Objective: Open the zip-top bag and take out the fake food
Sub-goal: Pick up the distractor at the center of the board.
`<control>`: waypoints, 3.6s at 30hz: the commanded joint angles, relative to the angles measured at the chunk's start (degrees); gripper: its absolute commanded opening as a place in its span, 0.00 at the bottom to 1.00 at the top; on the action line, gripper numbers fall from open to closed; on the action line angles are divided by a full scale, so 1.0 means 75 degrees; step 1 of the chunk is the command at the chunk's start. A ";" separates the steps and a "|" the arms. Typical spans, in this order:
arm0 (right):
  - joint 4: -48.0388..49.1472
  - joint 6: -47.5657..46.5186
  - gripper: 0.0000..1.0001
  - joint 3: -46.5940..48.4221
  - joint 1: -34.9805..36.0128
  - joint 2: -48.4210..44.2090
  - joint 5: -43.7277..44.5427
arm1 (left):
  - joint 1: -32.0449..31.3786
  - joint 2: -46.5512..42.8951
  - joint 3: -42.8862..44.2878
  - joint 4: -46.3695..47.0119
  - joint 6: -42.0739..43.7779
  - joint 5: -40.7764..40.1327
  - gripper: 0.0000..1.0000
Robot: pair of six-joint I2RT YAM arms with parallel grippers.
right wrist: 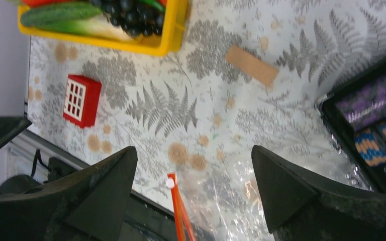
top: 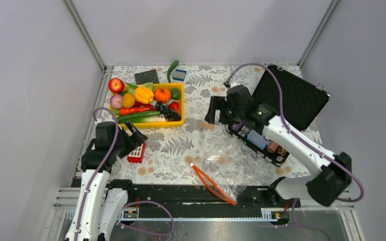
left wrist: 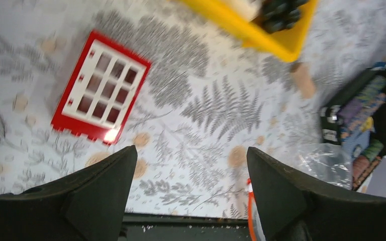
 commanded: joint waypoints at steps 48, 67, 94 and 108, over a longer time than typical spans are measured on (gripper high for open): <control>0.0027 0.0211 0.93 -0.2846 -0.0032 -0.3009 -0.1559 | -0.2217 0.5265 -0.0725 0.3026 -0.1301 -0.3575 0.99; 0.0055 0.0411 0.93 -0.3018 -0.0036 -0.3029 -0.1685 | -0.5733 0.5696 0.0415 0.1882 -0.2451 -0.4272 0.98; 0.0176 0.0563 0.93 -0.3256 -0.0035 -0.3043 -0.1893 | -0.6266 0.5035 -0.0304 0.1553 -0.3287 -0.4053 0.98; 0.0186 0.0626 0.93 -0.3326 -0.0035 -0.2955 -0.1958 | -0.7486 0.5027 -0.0281 0.1424 -0.4164 -0.4086 0.98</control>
